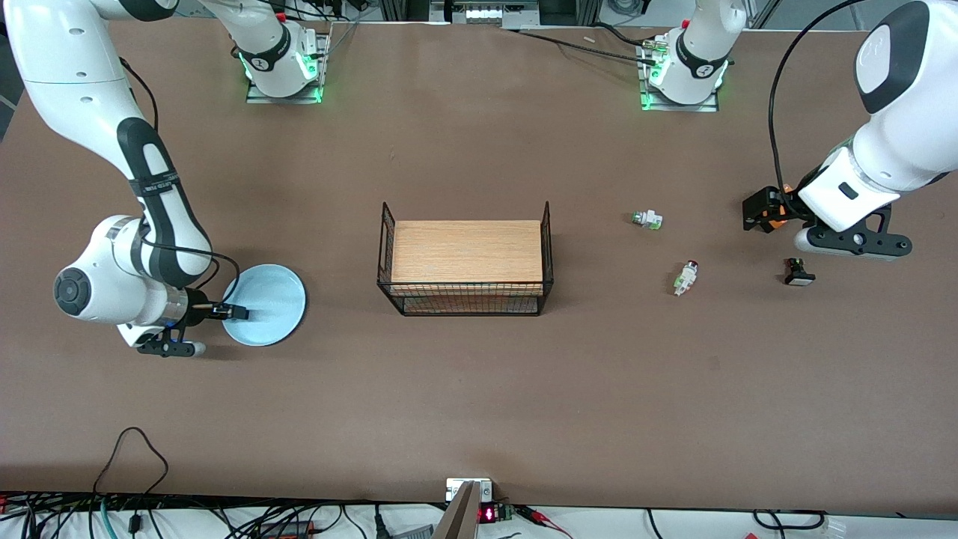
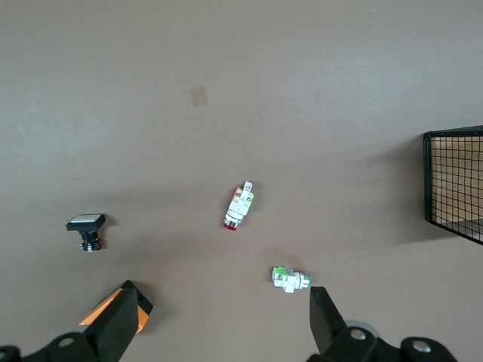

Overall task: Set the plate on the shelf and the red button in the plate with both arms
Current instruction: 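Close the right gripper on the plate rim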

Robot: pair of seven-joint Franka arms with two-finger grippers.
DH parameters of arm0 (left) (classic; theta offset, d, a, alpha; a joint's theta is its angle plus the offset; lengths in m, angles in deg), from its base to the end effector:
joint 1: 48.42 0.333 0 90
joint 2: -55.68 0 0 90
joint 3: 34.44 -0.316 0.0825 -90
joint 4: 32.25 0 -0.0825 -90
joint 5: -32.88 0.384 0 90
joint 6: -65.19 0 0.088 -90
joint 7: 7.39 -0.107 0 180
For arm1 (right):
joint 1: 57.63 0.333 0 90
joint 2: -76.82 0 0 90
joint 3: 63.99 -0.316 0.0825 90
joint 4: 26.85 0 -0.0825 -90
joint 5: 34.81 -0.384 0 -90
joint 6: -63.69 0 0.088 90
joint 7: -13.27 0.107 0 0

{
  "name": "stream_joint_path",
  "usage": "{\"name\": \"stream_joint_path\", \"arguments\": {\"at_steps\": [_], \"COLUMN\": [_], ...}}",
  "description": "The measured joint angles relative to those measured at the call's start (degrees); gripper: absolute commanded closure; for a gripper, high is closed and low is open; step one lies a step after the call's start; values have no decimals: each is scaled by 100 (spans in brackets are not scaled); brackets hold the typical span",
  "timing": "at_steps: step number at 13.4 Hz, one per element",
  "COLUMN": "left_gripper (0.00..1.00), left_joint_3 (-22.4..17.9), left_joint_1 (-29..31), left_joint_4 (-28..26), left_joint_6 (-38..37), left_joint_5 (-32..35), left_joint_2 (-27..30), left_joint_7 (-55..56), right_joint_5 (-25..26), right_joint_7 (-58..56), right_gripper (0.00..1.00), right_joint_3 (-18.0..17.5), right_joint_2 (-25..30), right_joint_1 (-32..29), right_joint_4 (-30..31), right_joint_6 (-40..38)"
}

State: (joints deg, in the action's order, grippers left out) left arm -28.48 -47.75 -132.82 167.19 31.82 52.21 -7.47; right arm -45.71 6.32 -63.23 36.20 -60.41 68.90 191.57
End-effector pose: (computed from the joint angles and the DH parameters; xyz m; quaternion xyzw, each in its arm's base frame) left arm 0.5756 -0.0536 0.5204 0.9988 -0.0447 -0.0182 0.0113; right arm 0.6638 -0.0345 0.1797 -0.9946 0.0329 0.0672 0.0725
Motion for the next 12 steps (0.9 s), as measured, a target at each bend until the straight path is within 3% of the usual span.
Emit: {"name": "stream_joint_path", "arguments": {"at_steps": [1, 2, 8, 12], "left_gripper": [0, 0, 0, 0], "left_joint_3": [0, 0, 13, 13], "left_joint_1": [0, 0, -2, -2], "left_joint_4": [0, 0, 0, 0], "left_joint_6": [0, -1, -3, -4], "left_joint_5": [0, 0, 0, 0], "left_joint_2": [0, 0, -3, -4], "left_joint_7": [0, 0, 0, 0], "right_joint_5": [1, 0, -32, -32], "right_joint_7": [22, 29, 29, 55], "right_gripper": [97, 100, 100, 100], "right_joint_3": [6, 42, 157, 315], "right_joint_2": [2, 13, 160, 624], "right_joint_1": [25, 33, 33, 38], "right_joint_4": [21, 39, 133, 107], "right_joint_6": [-38, -60, -459, -1132]}}
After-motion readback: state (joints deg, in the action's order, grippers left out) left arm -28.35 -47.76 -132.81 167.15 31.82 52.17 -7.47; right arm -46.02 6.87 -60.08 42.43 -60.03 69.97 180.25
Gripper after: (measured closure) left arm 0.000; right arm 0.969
